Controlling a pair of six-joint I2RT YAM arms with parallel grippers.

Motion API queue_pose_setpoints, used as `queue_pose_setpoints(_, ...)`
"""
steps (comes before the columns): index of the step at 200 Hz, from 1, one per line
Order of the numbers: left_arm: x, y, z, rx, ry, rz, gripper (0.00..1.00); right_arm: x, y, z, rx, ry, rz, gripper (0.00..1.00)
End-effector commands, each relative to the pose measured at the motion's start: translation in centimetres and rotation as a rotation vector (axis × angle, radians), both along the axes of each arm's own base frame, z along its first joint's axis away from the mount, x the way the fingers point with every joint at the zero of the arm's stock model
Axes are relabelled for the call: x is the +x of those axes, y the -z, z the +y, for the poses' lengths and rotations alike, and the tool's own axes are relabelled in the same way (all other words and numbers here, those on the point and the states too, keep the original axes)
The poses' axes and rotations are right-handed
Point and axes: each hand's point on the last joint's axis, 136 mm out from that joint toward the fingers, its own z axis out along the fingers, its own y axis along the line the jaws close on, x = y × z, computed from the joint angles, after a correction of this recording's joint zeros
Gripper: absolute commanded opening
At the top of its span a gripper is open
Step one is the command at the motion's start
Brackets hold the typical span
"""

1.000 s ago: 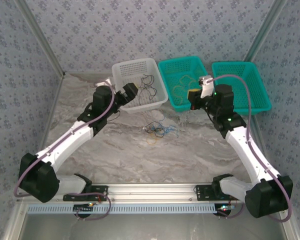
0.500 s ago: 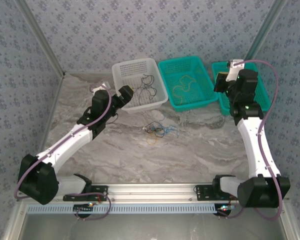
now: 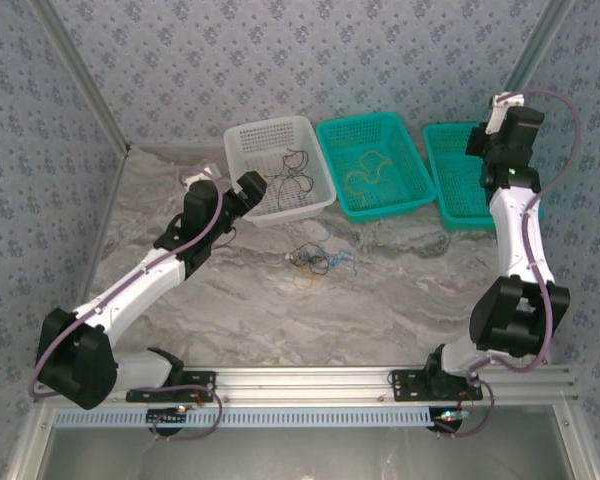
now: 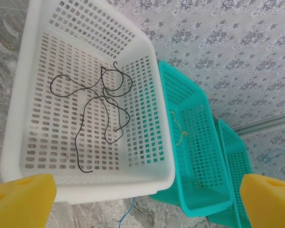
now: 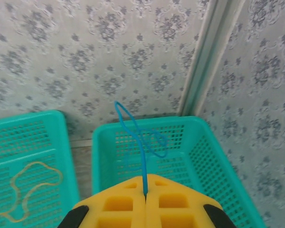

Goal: Untangle the cables

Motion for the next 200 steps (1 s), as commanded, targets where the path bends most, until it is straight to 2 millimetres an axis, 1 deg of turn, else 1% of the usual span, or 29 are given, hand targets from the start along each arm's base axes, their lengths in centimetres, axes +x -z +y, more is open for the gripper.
queue_pose_setpoints(1,-0.1,-1.1,0.1,-0.034,0.001,-0.034,0.99,1.4,0.8,-1.7,-0.154,0.027,0.036,0.00)
queue_pose_setpoints(4,-0.1,-1.2,0.1,-0.035,0.001,-0.035,0.99,1.6,1.1,-1.9,-0.164,0.034,0.045,0.00)
queue_pose_setpoints(9,-0.1,-1.2,0.1,-0.033,0.002,-0.036,0.99,1.7,1.7,-2.4,-0.173,0.050,0.062,0.03)
queue_pose_setpoints(17,-0.2,-1.2,0.2,-0.032,0.002,-0.038,0.99,1.8,2.5,-3.0,-0.176,0.081,0.089,0.13)
queue_pose_setpoints(26,-0.2,-1.2,0.2,-0.033,0.002,-0.037,0.99,1.6,3.3,-3.6,-0.151,0.123,0.107,0.27)
queue_pose_setpoints(31,-0.2,-1.2,0.2,-0.034,0.003,-0.037,0.99,1.4,3.5,-3.5,-0.132,0.131,0.108,0.35)
queue_pose_setpoints(39,-0.2,-1.1,0.2,-0.035,0.001,-0.036,0.99,1.1,3.7,-3.2,-0.104,0.127,0.099,0.51)
queue_pose_setpoints(43,-0.2,-1.1,0.1,-0.035,0.003,-0.036,0.99,0.9,3.8,-3.0,-0.092,0.124,0.090,0.61)
queue_pose_setpoints(48,-0.2,-1.1,0.1,-0.035,0.002,-0.035,0.99,0.6,3.7,-2.7,-0.082,0.123,0.073,0.70)
queue_pose_setpoints(51,-0.2,-1.1,0.1,-0.036,0.002,-0.036,0.99,0.3,3.8,-2.6,-0.073,0.125,0.062,0.74)
queue_pose_setpoints(56,-0.1,-1.1,0.1,-0.036,0.004,-0.034,0.99,0.0,3.6,-2.4,-0.063,0.132,0.038,0.78)
queue_pose_setpoints(66,-0.1,-0.9,0.0,-0.036,0.005,-0.029,0.99,-0.9,3.3,-2.2,-0.032,0.150,-0.001,0.81)
queue_pose_setpoints(83,0.1,-0.9,-0.3,-0.040,0.015,-0.025,0.99,-2.4,3.4,-1.7,0.049,0.168,-0.034,0.83)
queue_pose_setpoints(89,0.1,-0.9,-0.4,-0.043,0.018,-0.023,0.99,-2.8,3.3,-1.4,0.077,0.167,-0.042,0.90)
queue_pose_setpoints(99,0.2,-0.7,-0.6,-0.044,0.025,-0.018,0.99,-3.7,3.3,-0.9,0.127,0.166,-0.055,0.95)
queue_pose_setpoints(103,0.2,-0.7,-0.7,-0.045,0.027,-0.016,0.99,-4.0,2.8,-0.6,0.145,0.161,-0.073,0.98)
queue_pose_setpoints(104,0.2,-0.7,-0.7,-0.046,0.027,-0.016,0.99,-4.1,3.4,-0.5,0.150,0.159,-0.061,0.98)
queue_pose_setpoints(106,0.3,-0.6,-0.7,-0.047,0.029,-0.015,0.99,-4.3,3.9,-0.3,0.163,0.157,-0.054,0.98)
queue_pose_setpoints(111,0.3,-0.6,-0.8,-0.049,0.031,-0.012,0.99,-4.8,4.1,0.0,0.189,0.151,-0.063,1.00)
queue_pose_setpoints(124,0.4,-0.3,-1.1,-0.053,0.040,-0.003,0.99,-5.8,4.1,2.1,0.224,0.080,-0.086,1.00)
queue_pose_setpoints(131,0.4,-0.2,-1.2,-0.055,0.045,-0.001,0.99,-6.4,3.8,3.4,0.219,0.040,-0.102,1.00)
queue_pose_setpoints(148,0.6,0.0,-1.5,-0.055,0.051,0.006,0.99,-7.8,3.9,6.6,0.212,-0.037,-0.109,1.00)
queue_pose_setpoints(166,0.9,0.3,-1.8,-0.051,0.062,0.012,0.99,-9.2,4.2,8.9,0.239,-0.084,-0.100,1.00)
queue_pose_setpoints(181,1.1,0.5,-2.3,-0.050,0.078,0.020,0.99,-10.1,5.1,10.4,0.299,-0.114,-0.078,1.00)
queue_pose_setpoints(200,1.2,0.7,-3.0,-0.039,0.096,0.026,0.99,-10.8,7.1,12.0,0.382,-0.135,-0.013,1.00)
